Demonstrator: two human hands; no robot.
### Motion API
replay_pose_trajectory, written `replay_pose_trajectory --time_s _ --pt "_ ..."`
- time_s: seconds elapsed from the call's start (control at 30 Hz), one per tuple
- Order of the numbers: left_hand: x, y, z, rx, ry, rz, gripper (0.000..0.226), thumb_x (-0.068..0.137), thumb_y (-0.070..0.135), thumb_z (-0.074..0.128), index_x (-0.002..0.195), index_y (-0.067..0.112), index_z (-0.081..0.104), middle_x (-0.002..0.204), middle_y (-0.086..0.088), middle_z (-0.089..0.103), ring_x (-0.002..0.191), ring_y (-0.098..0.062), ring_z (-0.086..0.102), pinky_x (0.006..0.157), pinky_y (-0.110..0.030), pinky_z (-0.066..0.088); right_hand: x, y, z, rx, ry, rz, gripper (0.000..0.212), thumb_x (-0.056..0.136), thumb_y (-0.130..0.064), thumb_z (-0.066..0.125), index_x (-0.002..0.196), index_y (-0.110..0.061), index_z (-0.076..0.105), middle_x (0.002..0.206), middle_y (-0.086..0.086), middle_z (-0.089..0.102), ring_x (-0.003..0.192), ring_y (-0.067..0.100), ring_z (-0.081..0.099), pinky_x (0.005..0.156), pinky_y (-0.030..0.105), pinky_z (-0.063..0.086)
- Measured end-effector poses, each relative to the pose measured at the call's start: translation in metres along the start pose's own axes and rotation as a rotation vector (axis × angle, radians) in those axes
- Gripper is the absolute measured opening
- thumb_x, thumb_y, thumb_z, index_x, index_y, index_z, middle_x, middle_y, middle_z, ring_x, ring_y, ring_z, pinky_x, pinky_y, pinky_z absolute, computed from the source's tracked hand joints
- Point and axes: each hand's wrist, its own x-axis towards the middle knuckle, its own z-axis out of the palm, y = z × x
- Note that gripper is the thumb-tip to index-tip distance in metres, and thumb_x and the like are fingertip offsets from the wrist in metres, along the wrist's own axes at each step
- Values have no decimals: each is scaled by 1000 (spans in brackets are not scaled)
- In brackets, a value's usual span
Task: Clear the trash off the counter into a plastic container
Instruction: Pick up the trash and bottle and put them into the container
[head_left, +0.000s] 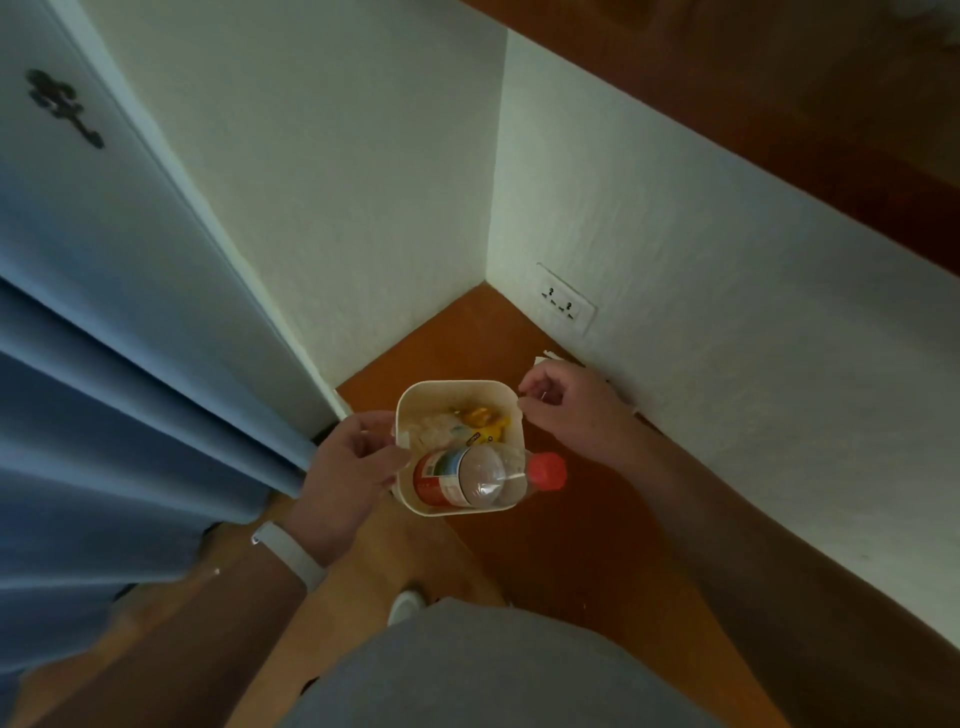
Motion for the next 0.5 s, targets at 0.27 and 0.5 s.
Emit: replay_pose_trajectory --time_s 0.27,0.5 --pt "4 1 6 3 46 -13 30 88 -3 69 108 19 67 96 -15 72 99 -43 70 87 -53 58 22 109 6 -346 179 275 38 91 -29 60 127 -19 53 124 4 52 110 19 53 86 33 49" --pt "4 5 11 12 48 -15 29 91 0 67 112 18 66 102 -16 75 95 -37 74 82 -48 62 34 166 5 -500 153 343 55 89 -27 63 138 -11 43 137 13 45 128 29 42 98 44 44"
